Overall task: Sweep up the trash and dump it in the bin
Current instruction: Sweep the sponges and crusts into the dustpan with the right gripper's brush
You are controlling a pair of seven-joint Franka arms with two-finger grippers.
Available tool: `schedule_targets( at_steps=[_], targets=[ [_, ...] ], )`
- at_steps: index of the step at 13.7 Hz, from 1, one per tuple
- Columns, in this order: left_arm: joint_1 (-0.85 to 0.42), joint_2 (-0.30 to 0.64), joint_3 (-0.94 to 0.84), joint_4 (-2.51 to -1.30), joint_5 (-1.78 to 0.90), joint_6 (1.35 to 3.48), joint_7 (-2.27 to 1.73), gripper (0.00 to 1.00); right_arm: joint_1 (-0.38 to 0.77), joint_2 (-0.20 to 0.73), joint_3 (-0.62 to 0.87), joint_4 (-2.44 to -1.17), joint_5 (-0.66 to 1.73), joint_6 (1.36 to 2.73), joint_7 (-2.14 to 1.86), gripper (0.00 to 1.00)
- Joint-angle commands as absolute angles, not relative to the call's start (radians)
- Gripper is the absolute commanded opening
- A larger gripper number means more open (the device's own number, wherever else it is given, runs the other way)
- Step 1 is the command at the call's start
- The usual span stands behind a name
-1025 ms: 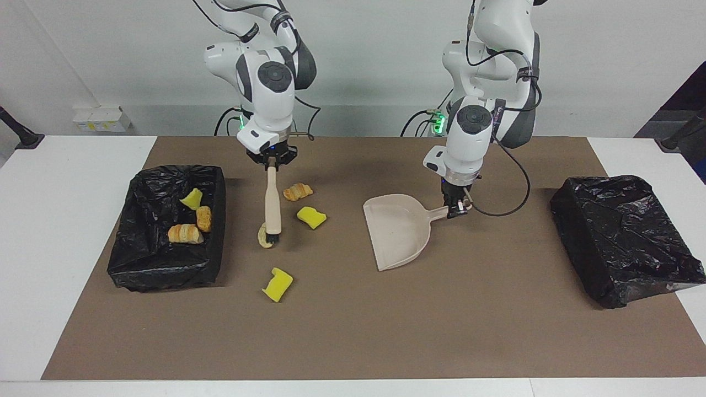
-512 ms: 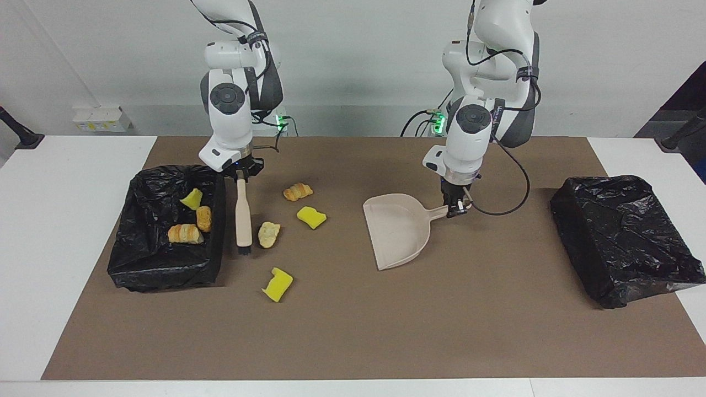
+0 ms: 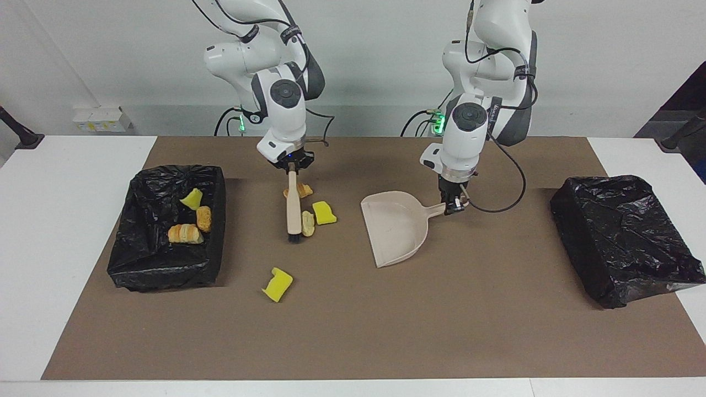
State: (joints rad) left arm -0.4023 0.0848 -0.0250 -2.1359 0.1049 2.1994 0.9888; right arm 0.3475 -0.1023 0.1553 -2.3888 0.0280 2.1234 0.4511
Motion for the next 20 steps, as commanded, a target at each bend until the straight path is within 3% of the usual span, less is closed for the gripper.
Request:
schedule_targets(
  at_steps=[1,5,10,12,15,20],
  targets=[
    [-0.423,0.049,-0.011,-2.183,0.124,2.218,0.973,0.0,0.396,0.038,0.15,-2.232,0.101,2.132,0.543,0.0],
    [-0.439,0.07,-0.009,-2.195,0.124,2.253,0.969,0.0,0.517,0.187,0.153,-2.1,0.153,2.2,0.673,0.0],
    [-0.427,0.077,-0.011,-2.2,0.126,2.295,0.977,0.0,0.699,0.146,0.153,-2.088,0.195,2.165,0.66,0.0],
    [-0.416,0.08,-0.011,-2.2,0.126,2.321,0.991,0.0,0.712,0.126,0.153,-2.082,0.195,2.116,0.661,0.0],
    [-0.391,0.094,-0.011,-2.175,0.126,2.306,1.04,0.0,0.635,-0.029,0.146,-2.13,0.181,1.887,0.596,0.0],
    [-0.391,0.054,-0.002,-2.149,0.126,2.197,1.106,0.0,0.497,-0.268,0.144,-2.332,0.155,1.796,0.546,0.0]
  ],
)
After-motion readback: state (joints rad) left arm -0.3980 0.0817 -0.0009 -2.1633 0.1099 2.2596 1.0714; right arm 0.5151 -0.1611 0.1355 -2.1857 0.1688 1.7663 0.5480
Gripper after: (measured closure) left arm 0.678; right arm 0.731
